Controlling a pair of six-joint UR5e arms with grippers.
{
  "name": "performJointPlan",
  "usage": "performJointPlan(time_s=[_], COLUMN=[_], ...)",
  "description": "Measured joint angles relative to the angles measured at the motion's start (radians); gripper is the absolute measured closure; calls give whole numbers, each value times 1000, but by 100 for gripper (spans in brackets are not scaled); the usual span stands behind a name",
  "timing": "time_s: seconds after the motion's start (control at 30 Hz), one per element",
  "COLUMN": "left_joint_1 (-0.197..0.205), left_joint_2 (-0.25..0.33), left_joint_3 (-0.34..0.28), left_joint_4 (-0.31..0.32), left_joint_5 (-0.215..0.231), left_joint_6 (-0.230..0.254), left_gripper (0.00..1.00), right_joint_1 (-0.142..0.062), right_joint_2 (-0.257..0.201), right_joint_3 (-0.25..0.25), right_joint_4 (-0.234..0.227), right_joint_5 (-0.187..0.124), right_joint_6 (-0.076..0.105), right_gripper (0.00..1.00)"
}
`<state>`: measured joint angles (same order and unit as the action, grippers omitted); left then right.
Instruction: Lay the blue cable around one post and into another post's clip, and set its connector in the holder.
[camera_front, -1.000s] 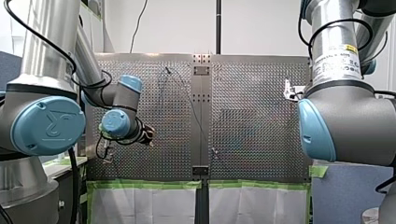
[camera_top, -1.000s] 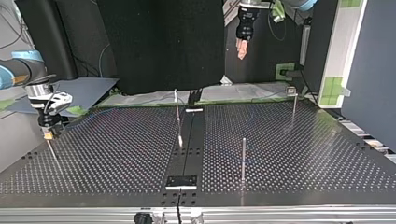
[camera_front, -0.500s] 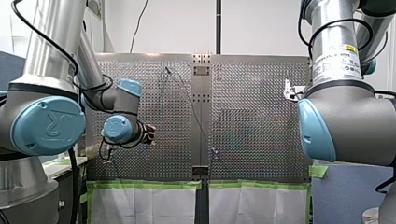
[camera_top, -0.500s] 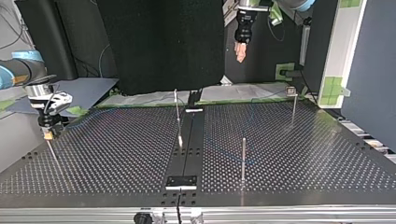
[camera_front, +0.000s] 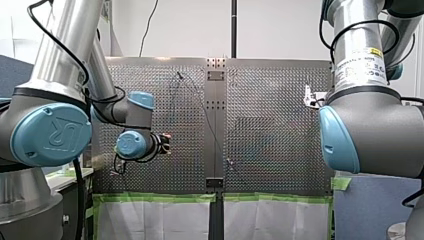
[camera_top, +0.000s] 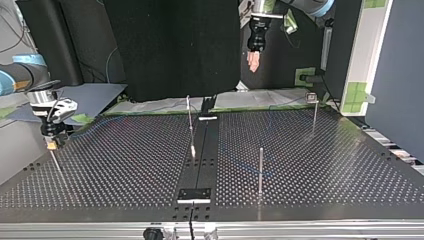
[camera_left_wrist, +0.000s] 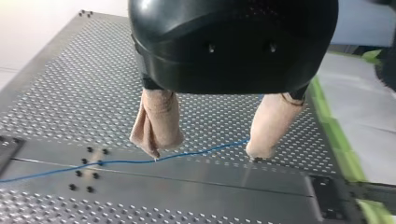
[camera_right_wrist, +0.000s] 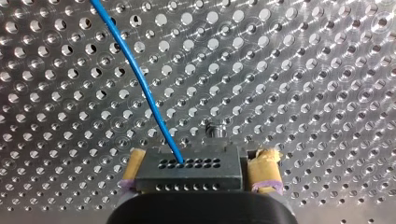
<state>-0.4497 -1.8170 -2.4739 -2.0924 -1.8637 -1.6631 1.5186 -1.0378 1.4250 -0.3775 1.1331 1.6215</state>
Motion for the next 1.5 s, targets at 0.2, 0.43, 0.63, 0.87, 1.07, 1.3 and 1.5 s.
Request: performJointPlan(time_s=[0.2, 0.43, 0.63, 0.87, 1.07, 1.3, 1.5], left_joint_1=[-6, -14, -15, -15, -15, -15, -15], left_joint_2=[0, 0, 0, 0, 0, 0, 0], left_joint_3=[7, 7, 8, 8, 8, 8, 8], left_joint_4=[53, 64, 57, 57, 57, 57, 57], left_joint_5=[3, 3, 4, 4, 4, 4, 4], left_joint_6=[-1, 18, 33, 34, 34, 34, 34], left_gripper=[0, 0, 0, 0, 0, 0, 0], right_joint_1=[0, 0, 0, 0, 0, 0, 0], right_joint_2=[0, 0, 0, 0, 0, 0, 0], right_joint_3=[0, 0, 0, 0, 0, 0, 0], right_joint_4=[0, 0, 0, 0, 0, 0, 0], right_joint_5=[0, 0, 0, 0, 0, 0, 0], right_joint_6=[0, 0, 0, 0, 0, 0, 0], right_gripper=[8, 8, 8, 8, 8, 8, 8])
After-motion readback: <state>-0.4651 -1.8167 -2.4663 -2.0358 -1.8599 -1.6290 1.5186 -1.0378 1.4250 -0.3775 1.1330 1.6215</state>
